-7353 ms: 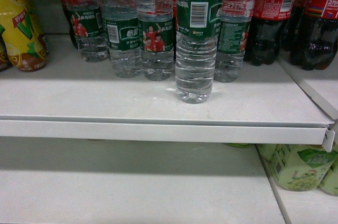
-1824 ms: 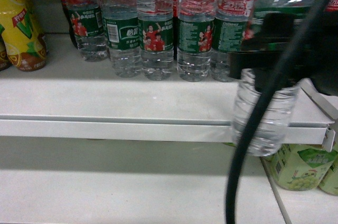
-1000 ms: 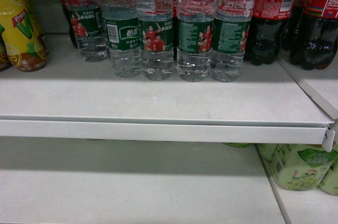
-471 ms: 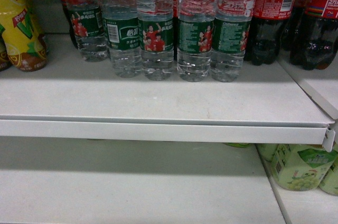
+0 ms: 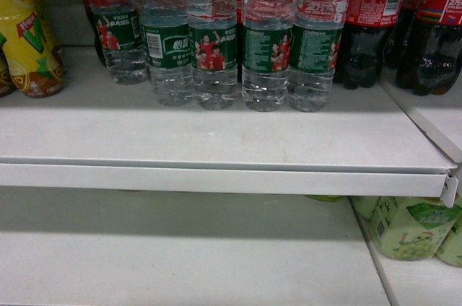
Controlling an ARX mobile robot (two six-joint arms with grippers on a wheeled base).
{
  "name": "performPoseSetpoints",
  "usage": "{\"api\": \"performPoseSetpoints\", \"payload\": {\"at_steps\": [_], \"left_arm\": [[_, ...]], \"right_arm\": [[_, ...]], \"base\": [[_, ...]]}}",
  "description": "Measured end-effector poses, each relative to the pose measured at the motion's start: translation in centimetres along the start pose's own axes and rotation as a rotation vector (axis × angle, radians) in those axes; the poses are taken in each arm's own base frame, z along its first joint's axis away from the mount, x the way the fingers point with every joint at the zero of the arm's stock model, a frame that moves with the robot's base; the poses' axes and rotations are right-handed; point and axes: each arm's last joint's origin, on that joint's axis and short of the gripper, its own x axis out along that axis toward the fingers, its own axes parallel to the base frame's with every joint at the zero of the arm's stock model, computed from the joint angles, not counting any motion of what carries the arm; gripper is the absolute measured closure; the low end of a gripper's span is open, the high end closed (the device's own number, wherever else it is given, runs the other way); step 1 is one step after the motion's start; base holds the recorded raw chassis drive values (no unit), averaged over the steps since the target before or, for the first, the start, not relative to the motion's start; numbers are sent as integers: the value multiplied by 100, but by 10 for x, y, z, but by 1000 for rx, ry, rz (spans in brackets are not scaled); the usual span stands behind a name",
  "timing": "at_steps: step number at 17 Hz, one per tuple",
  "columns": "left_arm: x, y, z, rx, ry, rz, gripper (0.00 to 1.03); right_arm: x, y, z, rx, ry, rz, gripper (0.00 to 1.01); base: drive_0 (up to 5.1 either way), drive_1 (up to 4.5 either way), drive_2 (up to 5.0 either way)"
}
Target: Move water from second to third shelf
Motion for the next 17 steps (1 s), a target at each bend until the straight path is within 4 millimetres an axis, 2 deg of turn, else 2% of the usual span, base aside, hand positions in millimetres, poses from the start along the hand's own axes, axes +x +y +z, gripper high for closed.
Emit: {"api": "performPoseSetpoints", "payload": {"at_steps": [17], "left_arm": [[0, 0, 0, 0, -2, 0, 5]], "right_arm": [[-1, 1, 4, 16, -14, 6, 59]], "base": [[0, 0, 0]]}}
